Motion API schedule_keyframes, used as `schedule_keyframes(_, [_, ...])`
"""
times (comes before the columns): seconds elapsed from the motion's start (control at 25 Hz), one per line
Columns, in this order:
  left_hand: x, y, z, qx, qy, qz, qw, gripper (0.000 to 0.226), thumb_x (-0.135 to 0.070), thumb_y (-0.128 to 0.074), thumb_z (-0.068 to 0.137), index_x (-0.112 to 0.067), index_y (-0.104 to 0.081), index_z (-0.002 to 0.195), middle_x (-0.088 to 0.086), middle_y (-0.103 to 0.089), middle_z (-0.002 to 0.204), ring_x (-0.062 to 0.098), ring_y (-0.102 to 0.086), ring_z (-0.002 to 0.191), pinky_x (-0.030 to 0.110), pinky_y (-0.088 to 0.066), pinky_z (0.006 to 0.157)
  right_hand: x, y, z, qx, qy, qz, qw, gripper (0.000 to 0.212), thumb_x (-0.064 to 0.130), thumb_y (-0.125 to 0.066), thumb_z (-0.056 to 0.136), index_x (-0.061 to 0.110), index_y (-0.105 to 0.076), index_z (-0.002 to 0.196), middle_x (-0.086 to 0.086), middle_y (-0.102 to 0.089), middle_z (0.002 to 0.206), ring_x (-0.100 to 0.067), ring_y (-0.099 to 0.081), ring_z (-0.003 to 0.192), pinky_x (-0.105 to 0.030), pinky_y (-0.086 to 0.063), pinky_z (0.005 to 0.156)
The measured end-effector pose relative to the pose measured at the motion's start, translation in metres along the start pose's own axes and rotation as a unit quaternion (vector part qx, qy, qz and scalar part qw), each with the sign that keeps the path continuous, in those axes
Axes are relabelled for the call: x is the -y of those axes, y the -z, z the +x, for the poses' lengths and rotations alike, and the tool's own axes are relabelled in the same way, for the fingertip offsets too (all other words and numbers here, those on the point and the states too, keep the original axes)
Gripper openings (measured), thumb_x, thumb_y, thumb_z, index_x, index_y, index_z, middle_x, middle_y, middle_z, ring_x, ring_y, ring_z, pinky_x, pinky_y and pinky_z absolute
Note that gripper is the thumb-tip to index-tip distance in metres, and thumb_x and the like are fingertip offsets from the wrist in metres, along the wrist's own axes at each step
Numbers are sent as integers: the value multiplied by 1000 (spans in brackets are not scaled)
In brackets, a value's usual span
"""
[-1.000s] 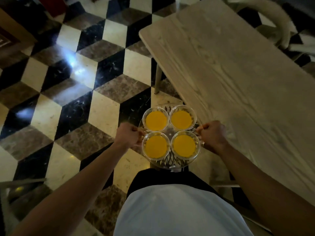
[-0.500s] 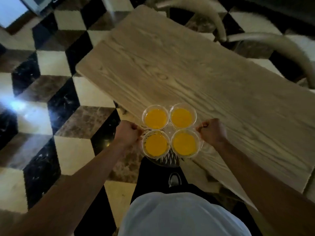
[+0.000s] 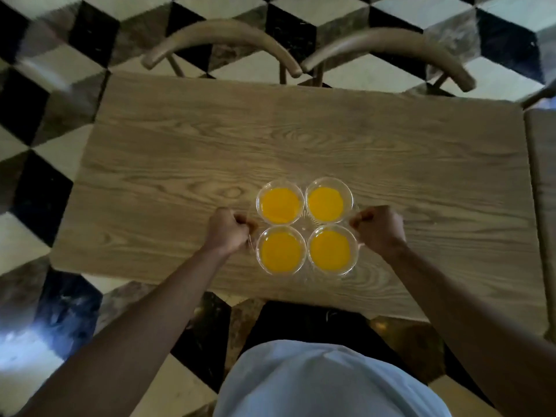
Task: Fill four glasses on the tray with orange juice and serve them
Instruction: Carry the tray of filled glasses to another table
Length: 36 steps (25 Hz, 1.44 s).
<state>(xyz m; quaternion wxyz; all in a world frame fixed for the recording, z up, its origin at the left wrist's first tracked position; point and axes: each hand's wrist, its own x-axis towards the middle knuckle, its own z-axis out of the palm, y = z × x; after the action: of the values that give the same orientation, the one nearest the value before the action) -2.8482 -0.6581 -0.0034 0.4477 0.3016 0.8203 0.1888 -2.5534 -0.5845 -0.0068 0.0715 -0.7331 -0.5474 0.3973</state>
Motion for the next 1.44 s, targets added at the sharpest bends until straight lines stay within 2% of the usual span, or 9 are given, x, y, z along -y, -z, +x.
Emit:
schedule_keyframes(0.16, [-31, -2, 45, 17, -38, 46, 998, 32, 9, -68, 90, -16, -73, 71, 9, -75, 73, 27, -73, 63, 44, -66, 65, 2, -3, 10, -32, -44, 49, 997, 12, 9, -74, 85, 17, -81, 82, 5, -75, 70, -12, -73, 67, -32, -63, 74])
schedule_keyframes(0.24, [-38, -7, 67, 32, -39, 67, 996, 35, 8, -70, 89, -20, -75, 69, 3, -75, 71, 23, -74, 65, 42, -67, 68, 3, -3, 17, -41, -62, 50, 996, 9, 12, -74, 86, 16, -81, 85, 5, -72, 70, -8, -69, 64, -30, -62, 73])
schedule_keyframes(0.4, [-47, -18, 104, 45, -43, 82, 995, 12, -5, -78, 84, -13, -78, 74, 8, -80, 77, 27, -79, 77, 50, -67, 78, 1, -4, 37, -60, -76, 51, 994, 11, 7, -73, 84, 14, -82, 85, 11, -68, 68, -12, -71, 73, -31, -62, 75])
schedule_keyframes(0.6, [-71, -31, 120, 44, -58, 103, 992, 17, 4, -72, 91, -8, -79, 81, 5, -73, 68, 8, -68, 49, 22, -57, 50, -2, -3, 62, -63, -94, 45, 993, 8, 12, -74, 86, 12, -81, 83, 1, -70, 66, 1, -60, 56, -22, -56, 64])
schedule_keyframes(0.8, [-82, -42, 134, 53, -45, 118, 991, 20, 5, -70, 91, -10, -80, 82, 7, -77, 72, 19, -71, 58, 32, -61, 59, -5, 1, 83, -64, -106, 62, 990, 9, 10, -74, 86, 14, -82, 86, -1, -73, 70, -6, -66, 57, -26, -62, 66])
schedule_keyframes(0.96, [-92, -50, 140, 56, -37, 121, 990, 24, 6, -65, 94, -10, -79, 82, 4, -75, 69, 16, -71, 52, 27, -59, 49, -6, 7, 99, -57, -101, 47, 992, 10, 13, -73, 87, 18, -81, 85, 9, -68, 64, 8, -57, 56, -4, -43, 50])
schedule_keyframes(1.12, [-94, -55, 145, 66, -17, 92, 993, 32, 11, -57, 95, -10, -75, 79, 10, -77, 78, 31, -77, 71, 51, -67, 69, -5, 10, 109, -53, -106, 49, 992, 12, 9, -71, 88, 15, -81, 85, 12, -63, 62, 6, -55, 56, -3, -36, 42])
schedule_keyframes(1.24, [-94, -58, 147, 70, -17, 86, 994, 34, 13, -55, 95, -10, -72, 79, 13, -77, 82, 33, -77, 74, 54, -67, 70, -6, 11, 115, -50, -97, 48, 993, 14, 8, -71, 88, 16, -79, 80, 11, -64, 59, 4, -57, 53, -2, -36, 41])
schedule_keyframes(1.44, [-95, -59, 150, 65, -7, 82, 994, 31, 13, -55, 94, -8, -73, 82, 15, -77, 83, 37, -78, 76, 55, -67, 68, -7, 8, 122, -52, -91, 46, 993, 8, 13, -76, 86, 17, -80, 80, 12, -66, 64, -12, -69, 68, -30, -61, 71])
